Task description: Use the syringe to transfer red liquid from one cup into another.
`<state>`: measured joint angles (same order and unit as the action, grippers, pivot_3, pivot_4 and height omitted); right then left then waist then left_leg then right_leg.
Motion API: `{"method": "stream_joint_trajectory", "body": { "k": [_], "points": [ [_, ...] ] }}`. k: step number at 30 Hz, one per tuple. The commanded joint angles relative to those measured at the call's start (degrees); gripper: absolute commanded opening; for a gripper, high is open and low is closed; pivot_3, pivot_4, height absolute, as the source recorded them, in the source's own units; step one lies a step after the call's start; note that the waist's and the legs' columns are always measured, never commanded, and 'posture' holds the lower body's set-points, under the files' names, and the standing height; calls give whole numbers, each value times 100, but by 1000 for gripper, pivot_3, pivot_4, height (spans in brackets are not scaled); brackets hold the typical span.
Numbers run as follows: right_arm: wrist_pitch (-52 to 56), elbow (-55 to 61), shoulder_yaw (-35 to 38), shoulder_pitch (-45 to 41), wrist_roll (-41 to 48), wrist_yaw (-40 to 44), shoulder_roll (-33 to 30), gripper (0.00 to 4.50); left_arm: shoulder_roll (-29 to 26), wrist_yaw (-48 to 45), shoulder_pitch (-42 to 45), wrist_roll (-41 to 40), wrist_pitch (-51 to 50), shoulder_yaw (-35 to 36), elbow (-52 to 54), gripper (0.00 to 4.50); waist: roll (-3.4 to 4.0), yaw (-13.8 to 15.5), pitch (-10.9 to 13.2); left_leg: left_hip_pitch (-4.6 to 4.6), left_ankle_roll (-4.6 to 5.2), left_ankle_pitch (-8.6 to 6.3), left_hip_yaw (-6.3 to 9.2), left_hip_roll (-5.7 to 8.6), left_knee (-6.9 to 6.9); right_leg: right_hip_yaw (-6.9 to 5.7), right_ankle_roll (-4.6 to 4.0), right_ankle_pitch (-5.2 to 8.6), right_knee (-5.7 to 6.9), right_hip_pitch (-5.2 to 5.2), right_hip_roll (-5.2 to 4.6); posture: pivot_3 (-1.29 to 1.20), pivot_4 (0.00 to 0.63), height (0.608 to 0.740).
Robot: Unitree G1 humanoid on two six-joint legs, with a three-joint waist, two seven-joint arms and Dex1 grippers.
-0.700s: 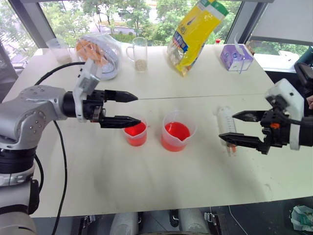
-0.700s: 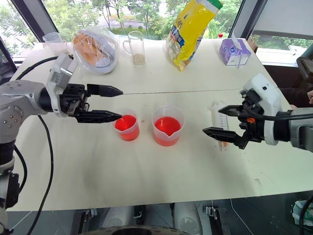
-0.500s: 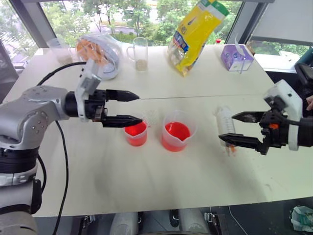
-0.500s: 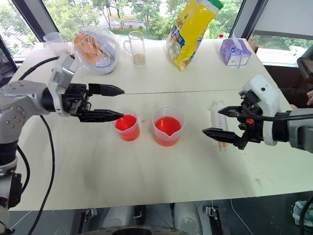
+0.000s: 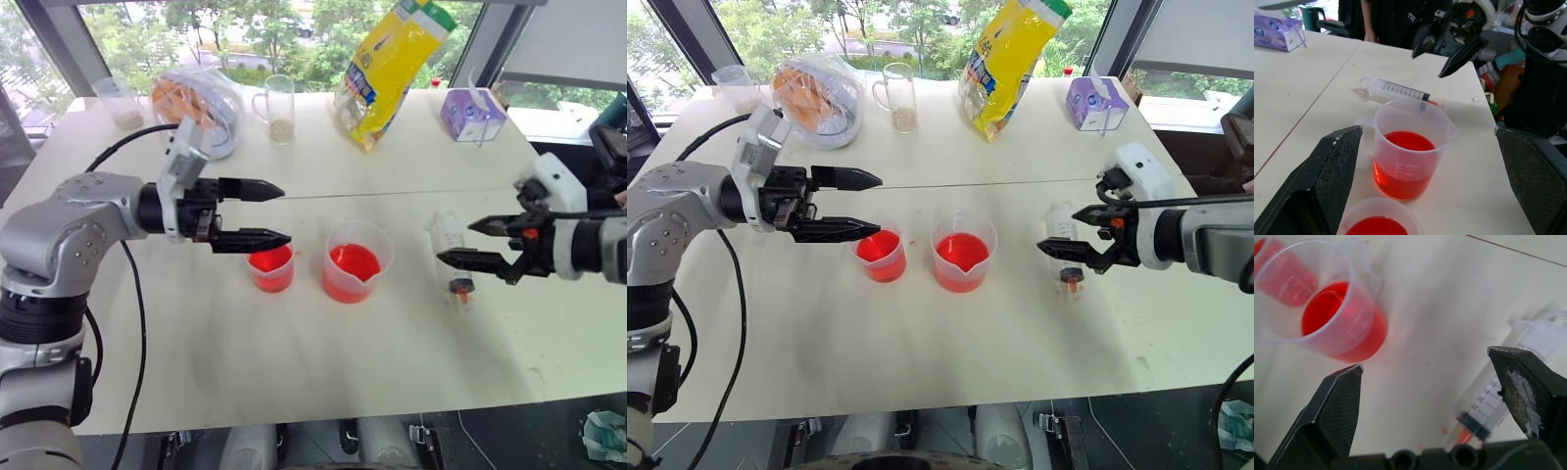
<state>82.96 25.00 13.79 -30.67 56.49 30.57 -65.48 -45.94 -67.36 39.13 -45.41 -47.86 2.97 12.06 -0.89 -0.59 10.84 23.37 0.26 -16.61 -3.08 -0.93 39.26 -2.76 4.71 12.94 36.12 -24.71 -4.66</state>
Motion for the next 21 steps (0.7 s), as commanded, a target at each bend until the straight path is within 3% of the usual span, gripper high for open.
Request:
{"method": "stream_joint_trajectory", "body": {
  "k": [1,9,21],
  "points": [
    [194,-639,-496,-548,-501,-347,265,4445,42,-3,32,83,213,12,79,4500,-1,-7,-1,0,0,0,0,0,0,0,0,0,-1,0,0,0,150,740],
    [954,-3175,-1343,-2099,-1709,-1030,1411,4445,133,45,15,141,303,21,123,4500,0,-5,-1,3,0,0,-8,2,1,6,-1,-1,2,-6,1,0,150,740],
    [454,-4724,-2357,-2461,-2703,-494,1969,4445,93,390,-357,20,263,196,536,4500,0,-11,-1,6,4,-2,-8,3,-1,3,0,-2,1,-6,-1,0,150,740]
  ]
}}
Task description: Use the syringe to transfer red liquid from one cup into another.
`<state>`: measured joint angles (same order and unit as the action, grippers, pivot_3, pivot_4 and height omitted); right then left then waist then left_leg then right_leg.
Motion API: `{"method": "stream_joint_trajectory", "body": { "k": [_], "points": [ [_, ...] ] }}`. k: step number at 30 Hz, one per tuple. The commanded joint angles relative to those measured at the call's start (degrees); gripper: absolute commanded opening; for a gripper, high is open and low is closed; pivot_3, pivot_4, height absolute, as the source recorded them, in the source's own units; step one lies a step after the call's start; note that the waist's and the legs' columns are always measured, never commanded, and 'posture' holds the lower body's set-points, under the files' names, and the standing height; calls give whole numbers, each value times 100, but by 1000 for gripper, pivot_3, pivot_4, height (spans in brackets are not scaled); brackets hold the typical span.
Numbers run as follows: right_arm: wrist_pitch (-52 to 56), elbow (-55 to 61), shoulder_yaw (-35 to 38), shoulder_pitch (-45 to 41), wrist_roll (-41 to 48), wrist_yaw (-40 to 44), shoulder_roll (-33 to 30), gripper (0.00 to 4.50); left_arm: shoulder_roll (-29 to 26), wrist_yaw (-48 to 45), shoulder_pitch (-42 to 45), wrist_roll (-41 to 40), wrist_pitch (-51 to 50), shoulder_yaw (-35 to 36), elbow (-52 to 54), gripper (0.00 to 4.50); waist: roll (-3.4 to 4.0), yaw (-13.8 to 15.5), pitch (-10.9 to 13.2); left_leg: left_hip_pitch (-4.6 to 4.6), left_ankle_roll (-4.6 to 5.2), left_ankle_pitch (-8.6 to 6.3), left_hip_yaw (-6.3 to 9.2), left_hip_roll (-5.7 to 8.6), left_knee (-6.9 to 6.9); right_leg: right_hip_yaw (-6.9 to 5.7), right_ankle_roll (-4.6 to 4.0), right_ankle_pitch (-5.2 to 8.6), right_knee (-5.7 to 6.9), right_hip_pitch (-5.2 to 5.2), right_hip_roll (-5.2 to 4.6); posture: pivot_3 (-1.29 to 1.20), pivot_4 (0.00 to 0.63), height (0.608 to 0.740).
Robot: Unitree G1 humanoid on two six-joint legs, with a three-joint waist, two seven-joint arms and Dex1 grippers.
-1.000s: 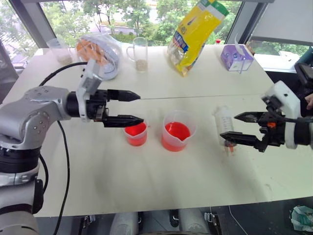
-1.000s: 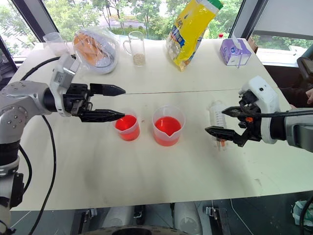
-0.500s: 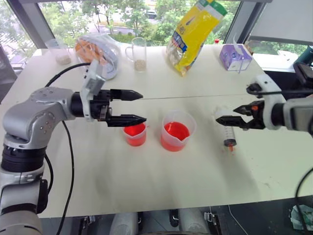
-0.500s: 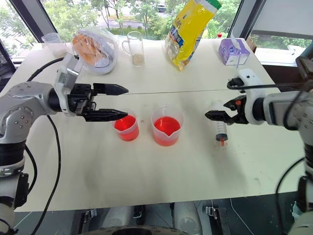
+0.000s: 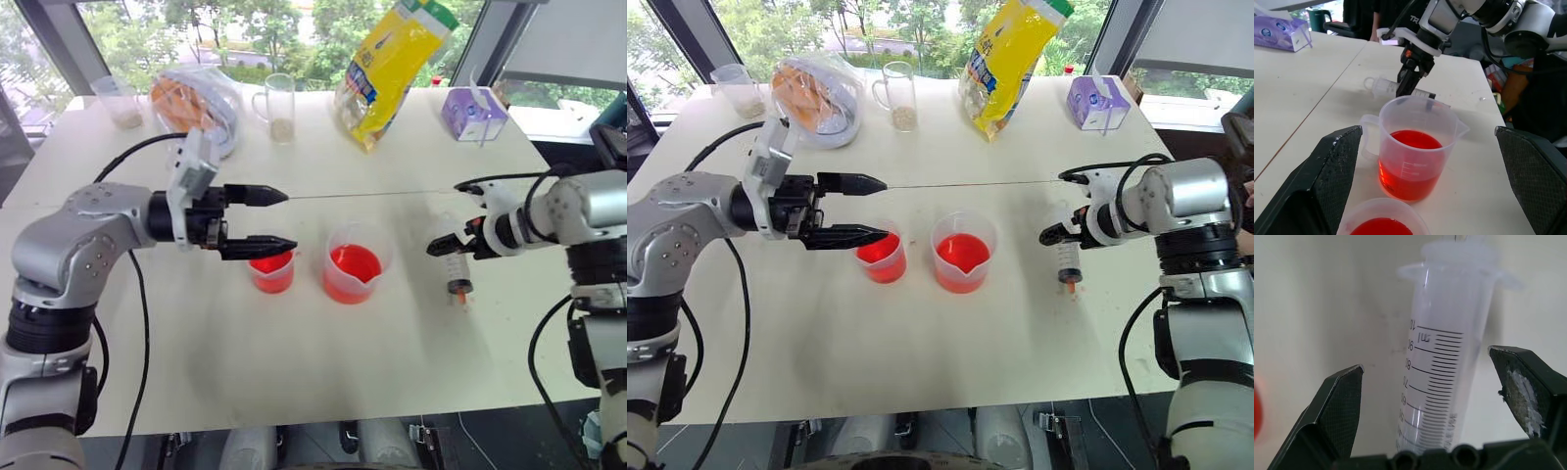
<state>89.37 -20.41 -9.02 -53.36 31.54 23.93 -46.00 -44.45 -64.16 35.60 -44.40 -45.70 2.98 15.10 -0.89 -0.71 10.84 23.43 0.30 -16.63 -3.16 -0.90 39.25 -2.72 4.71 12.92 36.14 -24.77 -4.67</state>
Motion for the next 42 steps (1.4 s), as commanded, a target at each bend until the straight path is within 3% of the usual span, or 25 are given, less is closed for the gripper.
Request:
{"method": "stream_joint_trajectory", "body": {
  "k": [1,4,7,10,11,14,17,21,25,28,31,35,42],
  "points": [
    [-262,-264,-154,-211,-282,236,50,4445,-55,88,-12,-90,44,201,242,4500,-1,1,0,0,0,0,0,0,0,0,0,0,1,0,0,0,150,740],
    [-426,-484,-336,-264,-472,410,150,4445,-55,136,-46,-106,38,214,285,4500,-5,-12,-3,-4,0,0,-1,0,0,0,0,0,1,3,0,0,150,740],
    [-550,-665,-423,-291,-659,558,216,3118,-37,170,-62,-106,52,205,306,4500,-6,-19,-3,-10,-2,1,-1,0,1,0,0,-1,1,8,2,0,150,740],
    [-537,-658,-437,-260,-782,671,233,1515,-25,172,-52,-90,81,179,287,4500,-6,-29,-4,-12,-4,3,0,-1,2,1,-1,-1,2,9,5,0,150,740],
    [-505,-629,-425,-243,-808,705,235,1378,-22,170,-46,-83,92,170,275,4500,-7,-31,-4,-15,-5,3,0,-1,2,1,-1,-1,3,11,7,0,150,740],
    [-347,-342,-309,-157,-814,754,190,1377,0,124,17,-62,126,118,217,4500,-6,-28,-4,-15,-6,3,1,-2,2,1,-1,-1,5,11,9,0,150,740],
    [-215,808,810,-26,-660,459,278,1377,96,-1,298,26,211,-34,-32,4500,-4,3,-3,-11,-6,3,3,-3,1,0,-2,-1,5,7,9,0,150,740],
    [-1228,2922,2013,500,-343,449,513,1377,218,-161,567,98,296,-186,-294,4500,2,15,0,1,-6,4,2,-1,1,0,0,-2,7,-4,3,0,150,740],
    [-1960,4473,3089,824,387,482,1138,1377,381,-354,944,132,329,-327,-656,4500,0,26,-1,1,-6,3,11,-2,-3,-11,1,-1,1,0,4,0,150,740],
    [-2120,5219,3493,927,1177,506,1624,1377,464,-565,1252,217,390,-433,-976,4500,0,16,-1,1,-6,3,10,-2,-3,-11,1,-1,4,1,2,0,150,740],
    [-2366,5722,3556,1178,1794,506,1961,1377,507,-749,1471,325,453,-505,-1214,4500,0,11,-1,-2,-6,3,12,-2,-3,-11,1,-1,6,3,2,0,150,740],
    [-3138,6120,3136,1905,1891,599,2312,1377,547,-928,1677,433,494,-563,-1435,4500,0,9,-1,-6,-6,3,13,-2,-3,-11,0,-1,6,7,4,0,150,740],
    [-5559,5354,1576,3273,316,1182,2772,1377,561,-1035,1853,471,365,-567,-1437,4500,0,3,-1,-7,-6,3,12,7,-1,-11,0,-1,8,8,5,0,150,740]
  ]
}}
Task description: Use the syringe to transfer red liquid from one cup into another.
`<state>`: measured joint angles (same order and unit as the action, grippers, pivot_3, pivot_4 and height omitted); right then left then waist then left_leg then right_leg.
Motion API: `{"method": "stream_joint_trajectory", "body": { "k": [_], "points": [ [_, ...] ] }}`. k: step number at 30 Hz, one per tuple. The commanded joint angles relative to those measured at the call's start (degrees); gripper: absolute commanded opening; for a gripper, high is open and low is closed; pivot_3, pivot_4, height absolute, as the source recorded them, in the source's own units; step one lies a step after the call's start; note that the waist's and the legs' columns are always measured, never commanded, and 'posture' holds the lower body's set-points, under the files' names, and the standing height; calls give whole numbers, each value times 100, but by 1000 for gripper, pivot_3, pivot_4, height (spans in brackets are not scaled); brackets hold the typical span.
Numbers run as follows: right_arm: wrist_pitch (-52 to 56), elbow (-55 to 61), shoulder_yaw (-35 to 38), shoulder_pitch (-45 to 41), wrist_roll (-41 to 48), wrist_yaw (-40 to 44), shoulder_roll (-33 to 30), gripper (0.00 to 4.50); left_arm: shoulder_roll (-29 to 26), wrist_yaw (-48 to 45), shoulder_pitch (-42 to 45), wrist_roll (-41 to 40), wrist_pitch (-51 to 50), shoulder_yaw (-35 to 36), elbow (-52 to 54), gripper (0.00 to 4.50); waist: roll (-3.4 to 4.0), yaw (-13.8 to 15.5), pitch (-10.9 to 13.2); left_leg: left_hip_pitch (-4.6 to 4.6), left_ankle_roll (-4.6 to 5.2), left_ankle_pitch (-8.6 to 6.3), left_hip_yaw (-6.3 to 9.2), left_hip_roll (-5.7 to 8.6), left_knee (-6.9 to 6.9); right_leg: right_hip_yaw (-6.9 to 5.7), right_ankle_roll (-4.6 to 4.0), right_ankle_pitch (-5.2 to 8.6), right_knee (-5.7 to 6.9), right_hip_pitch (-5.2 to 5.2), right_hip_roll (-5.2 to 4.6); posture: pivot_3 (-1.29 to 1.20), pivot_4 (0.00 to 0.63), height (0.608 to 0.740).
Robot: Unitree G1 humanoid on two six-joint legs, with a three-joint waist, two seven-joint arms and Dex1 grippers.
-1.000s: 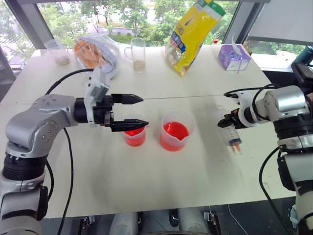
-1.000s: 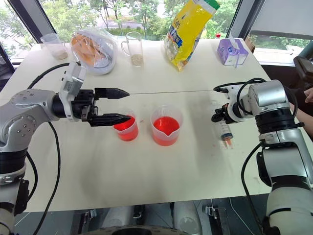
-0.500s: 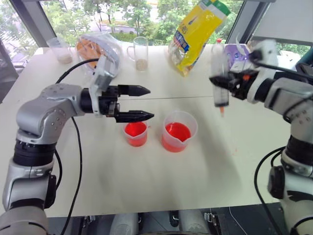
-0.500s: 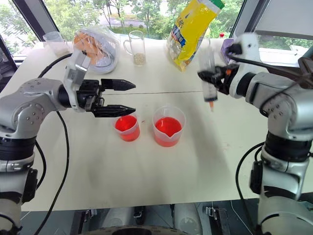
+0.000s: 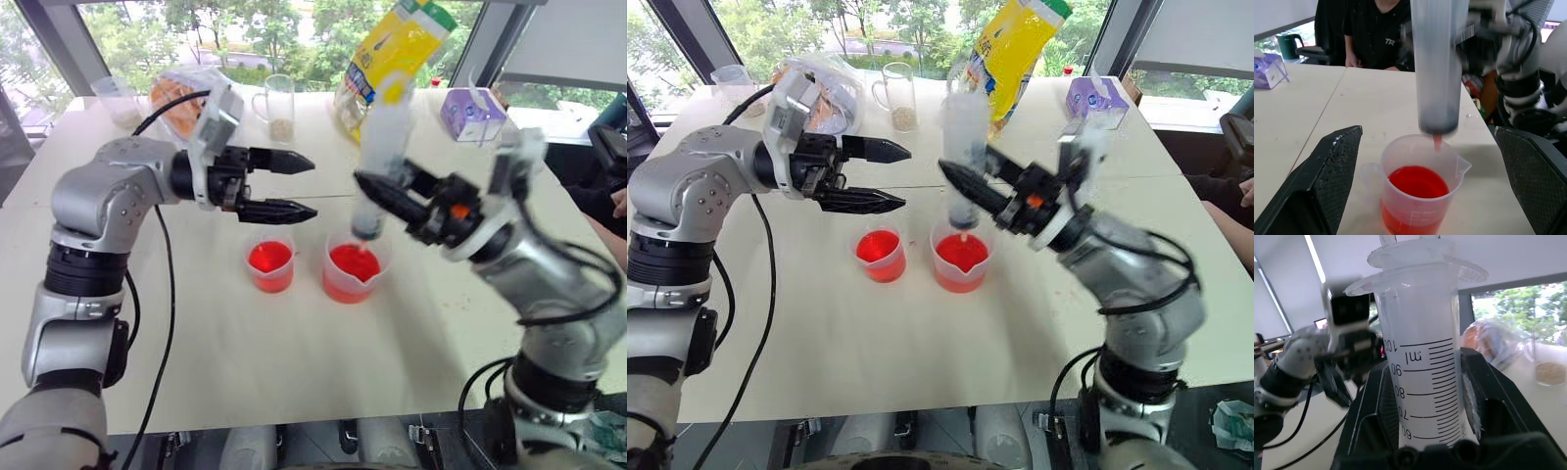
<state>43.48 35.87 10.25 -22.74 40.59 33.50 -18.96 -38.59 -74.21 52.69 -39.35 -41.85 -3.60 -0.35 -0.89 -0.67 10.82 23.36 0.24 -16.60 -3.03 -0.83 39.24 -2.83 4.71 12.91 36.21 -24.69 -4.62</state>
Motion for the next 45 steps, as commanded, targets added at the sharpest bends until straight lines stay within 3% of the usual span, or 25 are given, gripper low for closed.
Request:
{"method": "stream_joint_trajectory", "body": {
  "k": [1,9,22,31,34,41,45],
  "points": [
    [-1307,-441,-502,355,-797,310,74,1377,-14,-13,156,-45,-49,101,126,4500,0,-1,0,-1,0,0,-1,0,0,1,0,0,0,0,-1,0,150,740],
    [-2623,-1031,-1077,1035,-1559,511,44,1377,157,132,198,-72,-158,103,220,4500,0,6,0,-1,-1,1,1,-4,1,1,0,0,1,0,-1,0,150,740],
    [-2804,-1067,-1390,1269,-1848,531,-212,1377,829,337,259,96,-110,-106,49,4500,-2,8,-1,-13,-3,2,3,-2,4,0,0,0,2,13,0,0,150,740],
    [-2859,-1126,-1502,1217,-1884,520,-263,1377,993,347,273,106,-257,-213,-51,4500,-1,6,-1,-18,-5,3,4,-3,4,1,-1,0,4,16,2,0,150,740],
    [-2858,-1132,-1522,1204,-1884,516,-266,1377,1036,365,291,138,-264,-212,-122,3641,-2,7,-1,-18,-6,3,4,-3,5,1,-1,0,4,17,1,0,150,740],
    [-2741,-1112,-1514,1199,-1810,534,-299,1377,1037,333,278,168,-258,-200,-176,160,-2,5,-2,-20,-6,3,4,-3,5,1,-1,0,4,18,1,0,150,740],
    [-2575,-1116,-1515,1223,-1704,590,-353,1377,1040,303,327,12,-336,-77,-95,35,-3,6,-2,-24,-6,3,5,-4,6,1,-1,0,4,22,1,0,150,740]
  ]
}}
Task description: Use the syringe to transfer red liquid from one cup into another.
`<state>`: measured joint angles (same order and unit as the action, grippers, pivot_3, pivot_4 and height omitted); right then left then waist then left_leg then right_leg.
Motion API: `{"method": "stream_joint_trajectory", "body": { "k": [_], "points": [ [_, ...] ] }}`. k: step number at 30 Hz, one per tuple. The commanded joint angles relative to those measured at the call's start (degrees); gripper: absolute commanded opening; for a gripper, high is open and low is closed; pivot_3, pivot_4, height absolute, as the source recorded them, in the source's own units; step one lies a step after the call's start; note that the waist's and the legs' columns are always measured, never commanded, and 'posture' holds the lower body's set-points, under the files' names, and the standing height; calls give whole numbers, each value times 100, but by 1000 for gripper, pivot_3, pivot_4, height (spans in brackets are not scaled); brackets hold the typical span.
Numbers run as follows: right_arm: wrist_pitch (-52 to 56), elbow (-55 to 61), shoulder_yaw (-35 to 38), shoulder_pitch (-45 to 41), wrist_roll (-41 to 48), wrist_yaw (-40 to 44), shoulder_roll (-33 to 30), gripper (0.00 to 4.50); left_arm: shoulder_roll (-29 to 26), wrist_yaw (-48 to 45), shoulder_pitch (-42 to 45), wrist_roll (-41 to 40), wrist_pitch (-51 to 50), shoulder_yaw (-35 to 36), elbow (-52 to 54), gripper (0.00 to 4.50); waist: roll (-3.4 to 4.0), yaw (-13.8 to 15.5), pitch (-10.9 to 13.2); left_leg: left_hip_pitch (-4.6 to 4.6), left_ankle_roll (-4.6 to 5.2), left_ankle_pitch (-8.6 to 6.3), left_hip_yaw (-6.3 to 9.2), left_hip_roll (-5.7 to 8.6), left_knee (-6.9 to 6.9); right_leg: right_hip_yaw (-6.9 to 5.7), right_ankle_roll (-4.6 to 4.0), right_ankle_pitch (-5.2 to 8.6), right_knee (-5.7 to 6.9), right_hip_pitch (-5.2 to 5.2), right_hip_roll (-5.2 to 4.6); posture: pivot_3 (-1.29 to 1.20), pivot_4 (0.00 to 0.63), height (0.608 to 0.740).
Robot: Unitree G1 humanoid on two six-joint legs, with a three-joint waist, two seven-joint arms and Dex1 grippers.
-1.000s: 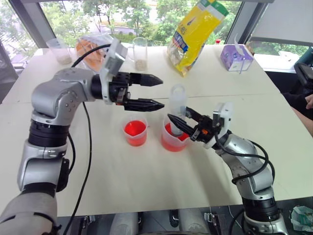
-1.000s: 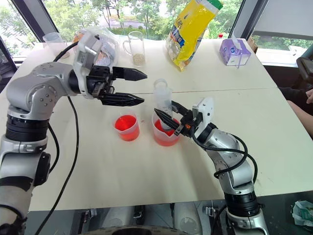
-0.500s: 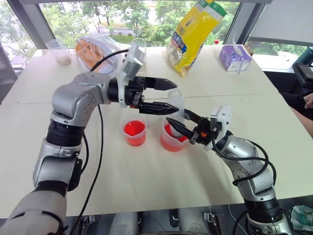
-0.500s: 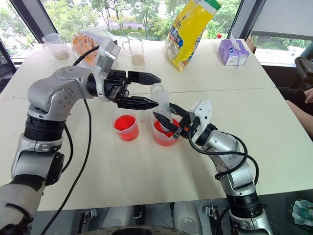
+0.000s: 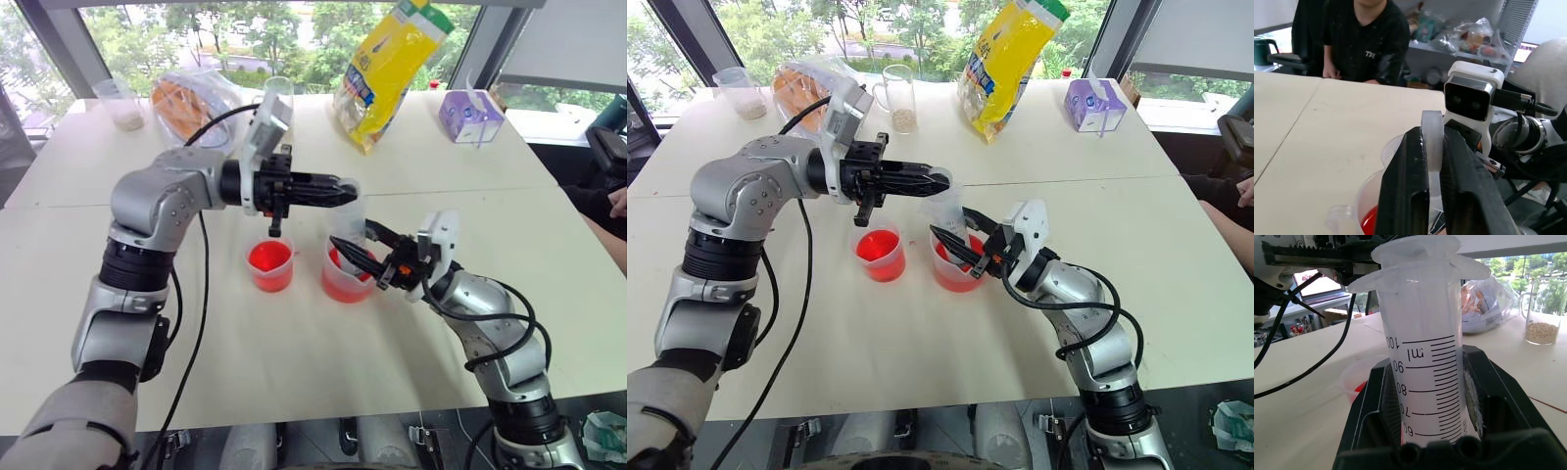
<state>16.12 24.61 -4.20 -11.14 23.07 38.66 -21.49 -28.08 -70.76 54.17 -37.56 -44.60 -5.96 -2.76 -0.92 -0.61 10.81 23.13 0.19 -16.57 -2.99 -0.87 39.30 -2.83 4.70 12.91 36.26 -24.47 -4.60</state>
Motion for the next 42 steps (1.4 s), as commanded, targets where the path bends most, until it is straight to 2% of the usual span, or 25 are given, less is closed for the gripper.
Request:
{"method": "stream_joint_trajectory", "body": {
  "k": [1,17,42],
  "points": [
    [190,-4,-72,68,68,93,-118,1377,-16,-56,219,-226,-102,204,156,35,0,-1,0,0,0,0,0,0,0,0,0,0,0,0,0,0,150,740],
    [399,-177,-236,80,186,281,-304,1377,-119,1,781,-363,-100,648,-172,35,0,2,0,3,0,0,1,0,0,0,0,0,0,-1,0,0,150,740],
    [446,-103,-241,16,255,275,-368,1377,-205,-51,802,-367,-46,582,-244,35,0,1,0,2,0,0,1,0,0,0,0,0,0,-1,-1,0,150,740]
  ]
}}
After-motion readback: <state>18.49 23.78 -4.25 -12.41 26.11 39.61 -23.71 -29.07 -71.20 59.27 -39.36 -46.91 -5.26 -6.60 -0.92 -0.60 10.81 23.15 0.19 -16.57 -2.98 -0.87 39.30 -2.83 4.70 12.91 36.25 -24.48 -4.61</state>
